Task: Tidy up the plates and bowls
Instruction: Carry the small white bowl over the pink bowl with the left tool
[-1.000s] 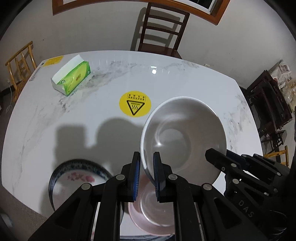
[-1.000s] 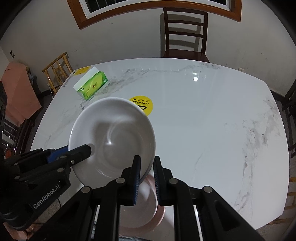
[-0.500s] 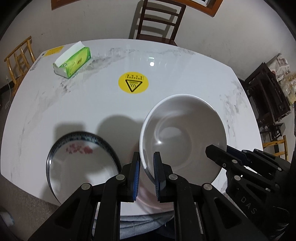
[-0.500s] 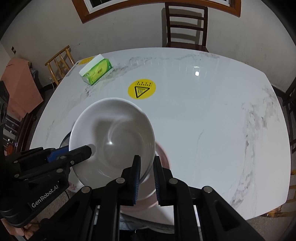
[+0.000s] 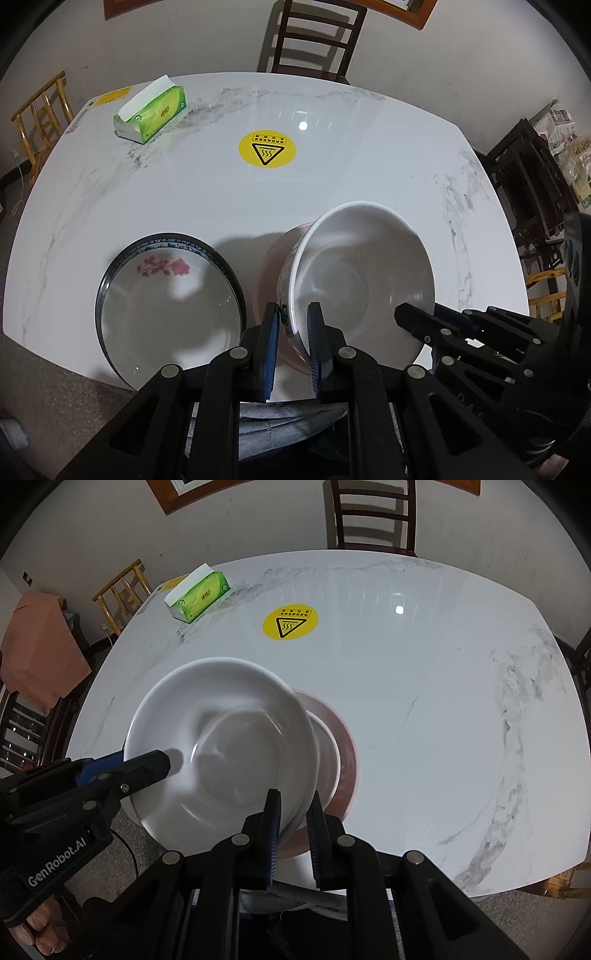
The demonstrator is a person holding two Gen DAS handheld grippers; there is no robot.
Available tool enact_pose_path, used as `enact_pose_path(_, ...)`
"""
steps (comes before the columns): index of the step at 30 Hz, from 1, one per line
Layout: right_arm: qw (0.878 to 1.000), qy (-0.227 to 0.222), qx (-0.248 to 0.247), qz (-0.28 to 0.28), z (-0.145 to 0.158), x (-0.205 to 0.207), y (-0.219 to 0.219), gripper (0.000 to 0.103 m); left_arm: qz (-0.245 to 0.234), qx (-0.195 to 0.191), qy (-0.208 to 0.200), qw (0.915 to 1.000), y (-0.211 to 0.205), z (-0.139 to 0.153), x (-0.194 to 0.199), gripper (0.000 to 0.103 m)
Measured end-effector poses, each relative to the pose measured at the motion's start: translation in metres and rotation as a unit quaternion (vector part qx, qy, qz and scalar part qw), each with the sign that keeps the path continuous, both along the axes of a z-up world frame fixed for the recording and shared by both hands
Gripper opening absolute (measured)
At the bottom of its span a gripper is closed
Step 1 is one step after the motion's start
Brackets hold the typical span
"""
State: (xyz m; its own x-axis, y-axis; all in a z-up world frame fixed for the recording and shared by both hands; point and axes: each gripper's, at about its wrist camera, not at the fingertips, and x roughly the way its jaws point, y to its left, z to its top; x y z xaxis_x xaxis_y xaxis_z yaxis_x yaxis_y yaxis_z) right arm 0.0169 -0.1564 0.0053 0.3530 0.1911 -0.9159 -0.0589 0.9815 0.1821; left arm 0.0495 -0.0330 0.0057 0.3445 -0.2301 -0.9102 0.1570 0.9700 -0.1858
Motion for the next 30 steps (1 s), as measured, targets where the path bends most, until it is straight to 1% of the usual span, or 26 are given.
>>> enact_pose_path(6,1.0,0.004,0.001,-0.001,-0.005,0.001,-0.003,0.014,0.002,0.005,0.0,1.0,-0.004,-0.004,-0.002,0.012)
enact_pose_path(13,1.0,0.004,-0.004,-0.006,-0.008,0.004,-0.005,0.014,0.002,0.002,0.013,0.9999,-0.006,-0.018,0.002,0.012)
enact_pose_path(16,1.0,0.009,-0.003,-0.009,-0.013,0.007,-0.007,0.014,0.001,0.0,0.015,0.9999,-0.008,-0.023,0.004,0.012)
enact_pose_path(21,1.0,0.015,-0.003,-0.013,-0.021,0.012,-0.01,0.014,0.002,-0.004,0.028,0.9996,-0.008,-0.036,0.009,0.012)
enact_pose_path(30,1.0,0.013,-0.007,-0.016,-0.028,0.017,-0.011,0.014,0.005,-0.004,0.031,0.9995,-0.012,-0.048,0.013,0.012)
